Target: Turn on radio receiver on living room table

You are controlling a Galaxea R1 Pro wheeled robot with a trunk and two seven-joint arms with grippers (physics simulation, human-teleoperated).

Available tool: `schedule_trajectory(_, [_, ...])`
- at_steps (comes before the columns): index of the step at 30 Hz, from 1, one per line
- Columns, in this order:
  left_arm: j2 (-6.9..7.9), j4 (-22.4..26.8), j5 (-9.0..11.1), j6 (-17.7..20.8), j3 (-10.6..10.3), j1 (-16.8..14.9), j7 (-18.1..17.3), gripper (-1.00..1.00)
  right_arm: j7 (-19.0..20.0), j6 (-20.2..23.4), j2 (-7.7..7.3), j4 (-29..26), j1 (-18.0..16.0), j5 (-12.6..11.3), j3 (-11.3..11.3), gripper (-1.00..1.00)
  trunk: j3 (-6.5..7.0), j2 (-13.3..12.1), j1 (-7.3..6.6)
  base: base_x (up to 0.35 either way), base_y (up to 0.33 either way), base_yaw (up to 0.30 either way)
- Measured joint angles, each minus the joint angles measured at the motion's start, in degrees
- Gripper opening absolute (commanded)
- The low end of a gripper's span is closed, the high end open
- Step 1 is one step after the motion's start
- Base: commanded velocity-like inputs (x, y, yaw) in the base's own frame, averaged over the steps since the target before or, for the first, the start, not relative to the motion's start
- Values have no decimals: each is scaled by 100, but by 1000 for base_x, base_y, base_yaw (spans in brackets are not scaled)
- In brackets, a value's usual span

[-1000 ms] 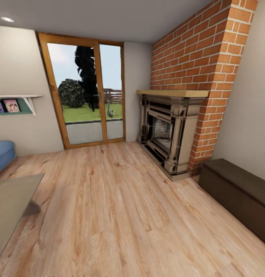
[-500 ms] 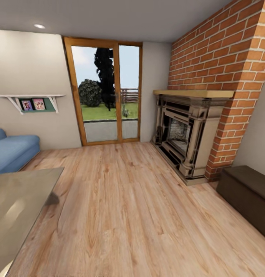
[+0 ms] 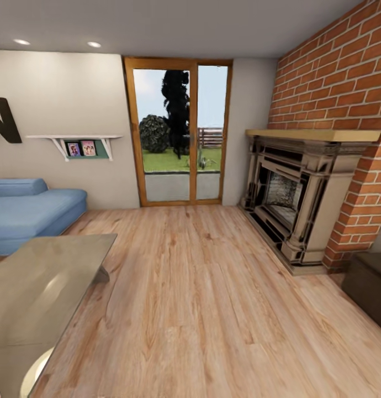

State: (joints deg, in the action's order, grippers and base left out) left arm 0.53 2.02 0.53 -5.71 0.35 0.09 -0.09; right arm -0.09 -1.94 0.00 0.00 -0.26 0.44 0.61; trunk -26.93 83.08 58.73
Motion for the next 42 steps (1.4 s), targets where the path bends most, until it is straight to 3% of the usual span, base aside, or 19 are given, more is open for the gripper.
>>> schedule_trajectory(42, [0, 0, 0, 0, 0, 0, 0, 100, 0, -8, 0, 0, 0, 0, 0, 100, 0, 0, 0, 0, 0, 271])
